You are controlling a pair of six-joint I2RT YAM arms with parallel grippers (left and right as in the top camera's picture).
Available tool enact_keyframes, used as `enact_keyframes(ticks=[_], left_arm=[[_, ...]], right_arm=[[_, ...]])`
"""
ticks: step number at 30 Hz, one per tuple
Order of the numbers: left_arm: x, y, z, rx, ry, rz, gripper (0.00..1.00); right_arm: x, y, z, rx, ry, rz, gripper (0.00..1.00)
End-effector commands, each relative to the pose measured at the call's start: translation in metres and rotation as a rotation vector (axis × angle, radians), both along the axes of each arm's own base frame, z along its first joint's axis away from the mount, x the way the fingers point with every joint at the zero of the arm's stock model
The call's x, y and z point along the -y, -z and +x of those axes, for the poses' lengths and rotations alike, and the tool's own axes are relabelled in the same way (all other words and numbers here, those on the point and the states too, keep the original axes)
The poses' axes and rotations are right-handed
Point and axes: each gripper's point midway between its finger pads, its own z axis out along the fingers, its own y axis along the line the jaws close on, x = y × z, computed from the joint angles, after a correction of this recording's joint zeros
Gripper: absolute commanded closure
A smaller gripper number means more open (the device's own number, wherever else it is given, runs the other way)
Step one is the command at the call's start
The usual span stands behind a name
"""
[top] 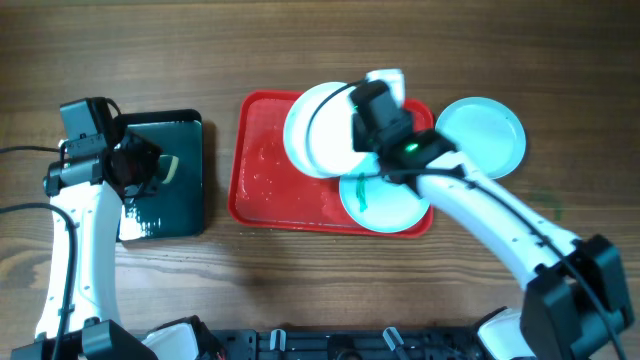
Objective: Clean dirty plates on tray and stack at the side
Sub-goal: 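Lift the white plate with the right gripper and stack it on the right plate, then reach the right gripper to the light blue plate rim and grasp it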
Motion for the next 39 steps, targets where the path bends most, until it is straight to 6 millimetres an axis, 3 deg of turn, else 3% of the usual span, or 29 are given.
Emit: enact_keyframes(ticks=[1, 4, 7, 13, 15, 19, 20, 21, 22, 23, 27, 28, 31, 36, 39], left_arm=[[0.003, 0.0, 0.0, 0.006, 0.001, -0.01, 0.96], [0.003, 0.0, 0.001, 0.008, 0.001, -0.01, 0.96], [0.003, 0.0, 0.001, 0.009, 0.001, -0.01, 0.96], [0.003, 0.0, 0.001, 0.01, 0.001, -0.01, 0.96], [0.003, 0.0, 0.001, 0.01, 0.001, -0.01, 0.96], [0.003, 0.0, 0.001, 0.01, 0.001, -0.01, 0.96], [0.003, 0.0, 0.001, 0.01, 0.001, -0.01, 0.96], [0.003, 0.0, 0.001, 0.01, 0.001, -0.009, 0.96], [0.003, 0.0, 0.001, 0.011, 0.001, -0.009, 0.96], [0.003, -0.001, 0.002, 0.013, 0.001, -0.009, 0.96], [0.003, -0.001, 0.002, 0.013, 0.001, -0.009, 0.96], [0.003, -0.001, 0.002, 0.013, 0.001, -0.009, 0.96], [0.003, -0.001, 0.002, 0.014, 0.001, -0.008, 0.96], [0.003, -0.001, 0.002, 0.013, 0.001, -0.009, 0.96], [0.003, 0.0, 0.002, 0.013, 0.001, -0.009, 0.96]], right_arm=[[0.044, -0.004, 0.001, -0.119, 0.146, 0.223, 0.96], [0.139, 0.014, -0.007, -0.208, 0.386, 0.158, 0.96], [0.209, 0.019, -0.014, -0.23, 0.544, 0.156, 0.96], [0.288, 0.023, -0.031, -0.244, 0.668, 0.161, 0.96], [0.294, 0.025, -0.034, -0.248, 0.687, 0.157, 0.96], [0.295, 0.035, -0.034, -0.277, 0.696, 0.158, 0.96], [0.294, 0.039, -0.034, -0.287, 0.695, 0.159, 0.88], [0.293, 0.044, -0.034, -0.303, 0.69, 0.166, 0.65], [0.29, 0.048, -0.034, -0.316, 0.682, 0.175, 0.28], [0.28, 0.054, -0.031, -0.338, 0.632, 0.204, 0.2], [0.201, 0.052, -0.012, -0.348, 0.227, 0.349, 0.28], [0.173, 0.05, -0.01, -0.343, 0.113, 0.339, 0.29], [0.118, 0.049, -0.008, -0.315, -0.128, 0.22, 0.29], [0.057, 0.066, -0.017, -0.298, -0.395, -0.07, 0.21], [0.055, 0.091, -0.028, -0.379, -0.379, -0.17, 0.21]])
